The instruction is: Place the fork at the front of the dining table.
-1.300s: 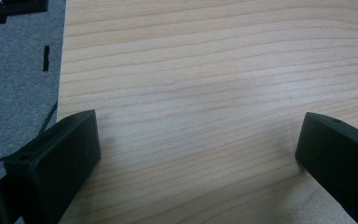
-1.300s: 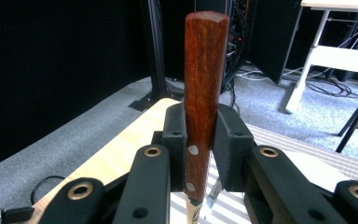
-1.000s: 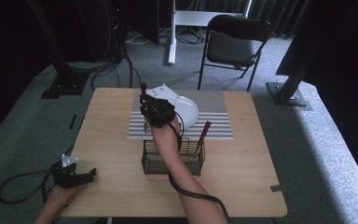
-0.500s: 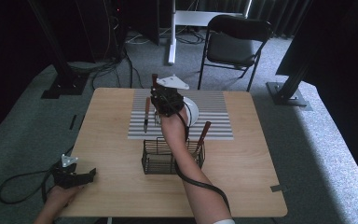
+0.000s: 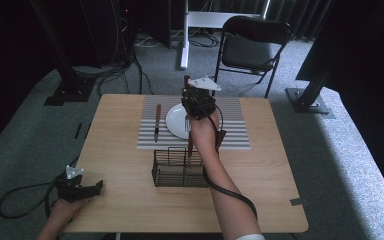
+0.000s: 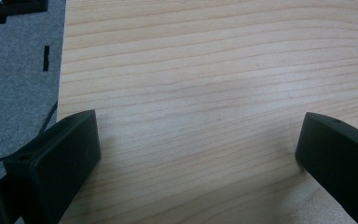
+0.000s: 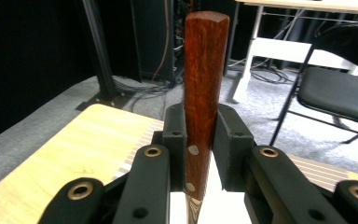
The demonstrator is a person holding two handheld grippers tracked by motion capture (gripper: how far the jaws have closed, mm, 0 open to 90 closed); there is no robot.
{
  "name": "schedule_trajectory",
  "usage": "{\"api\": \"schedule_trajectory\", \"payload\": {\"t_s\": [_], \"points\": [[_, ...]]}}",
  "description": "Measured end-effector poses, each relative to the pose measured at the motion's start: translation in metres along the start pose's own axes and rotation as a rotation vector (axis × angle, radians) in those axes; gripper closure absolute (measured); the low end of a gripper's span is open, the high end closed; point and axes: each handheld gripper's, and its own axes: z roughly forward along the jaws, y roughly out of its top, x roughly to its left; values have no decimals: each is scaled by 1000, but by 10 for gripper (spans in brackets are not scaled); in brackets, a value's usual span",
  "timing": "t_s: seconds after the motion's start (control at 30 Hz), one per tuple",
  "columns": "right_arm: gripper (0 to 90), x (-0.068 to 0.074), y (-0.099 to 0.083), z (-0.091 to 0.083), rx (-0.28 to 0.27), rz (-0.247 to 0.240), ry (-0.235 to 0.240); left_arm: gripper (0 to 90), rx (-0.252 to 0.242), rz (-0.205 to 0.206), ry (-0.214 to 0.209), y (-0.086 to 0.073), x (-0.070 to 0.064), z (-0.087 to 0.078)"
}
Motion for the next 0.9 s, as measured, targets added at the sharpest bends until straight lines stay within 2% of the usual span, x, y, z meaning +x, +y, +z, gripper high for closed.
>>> {"api": "schedule_trajectory", "payload": {"t_s": [0.1,0.27,0.33,0.47,0.53,0.57,0.67,0.7,0.9], "points": [[761,-7,0,-1,4,-1,-16,0,0,0,0,0,0,0],[761,-31,-1,-7,9,-1,-62,0,-1,0,0,0,0,0],[761,-36,-1,-8,10,1,-69,0,-1,0,1,0,0,0],[761,-55,-5,-11,27,-9,-118,0,-1,0,1,0,0,0],[761,-55,-5,-11,27,-9,-118,0,-1,0,1,0,0,0],[761,-67,-9,-13,34,-3,-140,0,-1,0,1,0,0,0],[761,-74,-11,-15,39,1,-155,0,-1,0,1,0,0,0],[761,-83,-14,-16,47,6,-171,0,-1,0,1,0,0,0],[761,-101,-23,-15,72,24,-197,0,-1,-1,0,0,0,0]]}}
